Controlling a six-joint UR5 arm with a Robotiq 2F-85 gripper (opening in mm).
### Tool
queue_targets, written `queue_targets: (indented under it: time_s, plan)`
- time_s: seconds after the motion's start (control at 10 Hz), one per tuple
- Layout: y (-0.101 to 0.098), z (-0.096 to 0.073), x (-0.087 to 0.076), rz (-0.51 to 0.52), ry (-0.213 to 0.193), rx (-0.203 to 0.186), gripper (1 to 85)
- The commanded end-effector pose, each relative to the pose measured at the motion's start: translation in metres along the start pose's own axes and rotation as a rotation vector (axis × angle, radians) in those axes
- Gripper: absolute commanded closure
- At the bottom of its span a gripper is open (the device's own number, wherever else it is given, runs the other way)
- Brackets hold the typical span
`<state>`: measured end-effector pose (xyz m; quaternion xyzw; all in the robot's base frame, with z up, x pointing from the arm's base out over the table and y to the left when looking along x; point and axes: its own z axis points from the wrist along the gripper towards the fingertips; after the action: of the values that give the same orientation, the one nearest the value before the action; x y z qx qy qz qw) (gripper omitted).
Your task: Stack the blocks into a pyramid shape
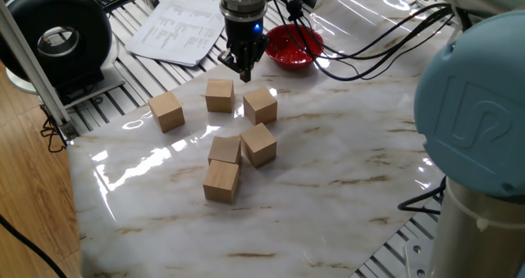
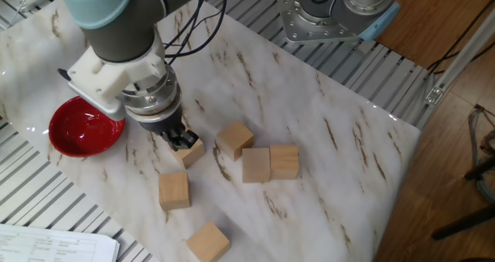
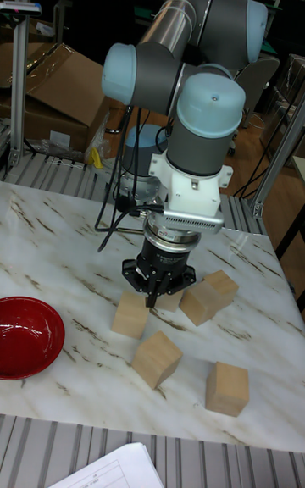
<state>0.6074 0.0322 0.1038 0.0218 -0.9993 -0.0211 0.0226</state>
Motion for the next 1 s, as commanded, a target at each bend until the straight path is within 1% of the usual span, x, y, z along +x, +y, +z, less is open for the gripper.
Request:
queue_targets:
  time_s: [0.0,0.1,0.2,0.3,0.5,0.6,0.7,0.8,0.9]
  plan:
    - [0.009,-0.001,-0.004,0.004,-0.012,-0.036,84.3]
    - [0.007,-0.001,-0.011,-0.003,-0.040,-0.027,84.3]
    - [-0.009,-0.001,-0.019,-0.042,-0.069,0.036,84.3]
    - [-0.015,-0.002,-0.029,-0.059,-0.105,0.060,84.3]
    - [-0.013,-0.002,-0.029,-0.020,-0.109,0.049,84.3]
    - [-0.012,-0.008,-0.061,-0.071,-0.233,0.054,84.3]
    - [-0.017,-0.005,-0.046,-0.049,-0.174,0.070,84.3]
    - [-0.020,-0.005,-0.043,-0.041,-0.160,0.081,84.3]
    - [-0.023,-0.005,-0.042,-0.043,-0.156,0.092,84.3]
